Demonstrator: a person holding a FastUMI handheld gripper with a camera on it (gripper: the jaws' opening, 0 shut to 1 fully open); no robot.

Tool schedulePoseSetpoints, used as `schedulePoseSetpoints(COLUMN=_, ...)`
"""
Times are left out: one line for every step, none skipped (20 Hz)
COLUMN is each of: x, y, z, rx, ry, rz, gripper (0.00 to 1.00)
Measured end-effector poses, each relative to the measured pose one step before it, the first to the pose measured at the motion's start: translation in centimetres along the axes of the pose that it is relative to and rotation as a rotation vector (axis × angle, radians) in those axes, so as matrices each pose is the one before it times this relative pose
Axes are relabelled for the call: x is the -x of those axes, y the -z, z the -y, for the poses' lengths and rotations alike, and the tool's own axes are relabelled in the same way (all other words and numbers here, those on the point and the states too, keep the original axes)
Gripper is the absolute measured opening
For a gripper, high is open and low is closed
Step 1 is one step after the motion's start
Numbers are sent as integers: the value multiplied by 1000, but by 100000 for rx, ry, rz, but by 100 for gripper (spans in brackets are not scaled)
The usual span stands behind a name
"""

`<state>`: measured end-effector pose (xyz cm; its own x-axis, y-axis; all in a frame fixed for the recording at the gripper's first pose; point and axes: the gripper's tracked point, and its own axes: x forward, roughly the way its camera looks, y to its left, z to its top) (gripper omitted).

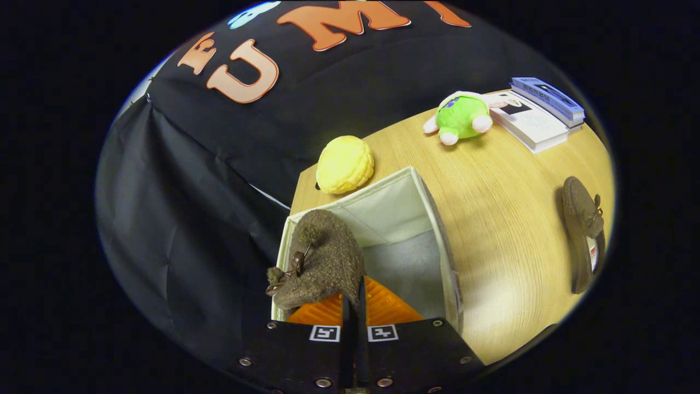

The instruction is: Open the storage box then place both shoes into the box .Put the left shoe in first, then the right shoe, with the right side of both shoes facing outward in a uniform manner.

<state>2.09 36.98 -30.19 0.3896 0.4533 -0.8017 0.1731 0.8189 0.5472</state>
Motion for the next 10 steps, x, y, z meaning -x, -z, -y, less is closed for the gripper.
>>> schedulePoseSetpoints(x=-488, y=357, z=-92, rx=67, ry=736, rz=-753, gripper=4)
schedulePoseSetpoints(x=-355, y=446, z=-20, rx=-761, ry=596, rz=-1350, gripper=4)
schedulePoseSetpoints(x=-427, y=414, z=-15, rx=-1456, ry=474, rz=-1348, gripper=5)
schedulePoseSetpoints(x=-343, y=204, z=34, rx=-1990, ry=550, rz=-1038, gripper=7)
schedulePoseSetpoints(x=-208, y=459, z=9, rx=-2388, ry=883, rz=-1255, gripper=9)
schedulePoseSetpoints(x=-296, y=204, z=295, rx=-2391, ry=1695, rz=-417, gripper=13)
schedulePoseSetpoints(x=-308, y=114, z=82, rx=-1924, ry=989, rz=-367, gripper=14)
schedulePoseSetpoints(x=-328, y=130, z=-74, rx=-946, ry=137, rz=-505, gripper=15)
schedulePoseSetpoints(x=-352, y=403, z=-34, rx=94, ry=-320, rz=-1172, gripper=15)
schedulePoseSetpoints(x=-130, y=421, z=-201, rx=329, ry=-532, rz=-1707, gripper=16)
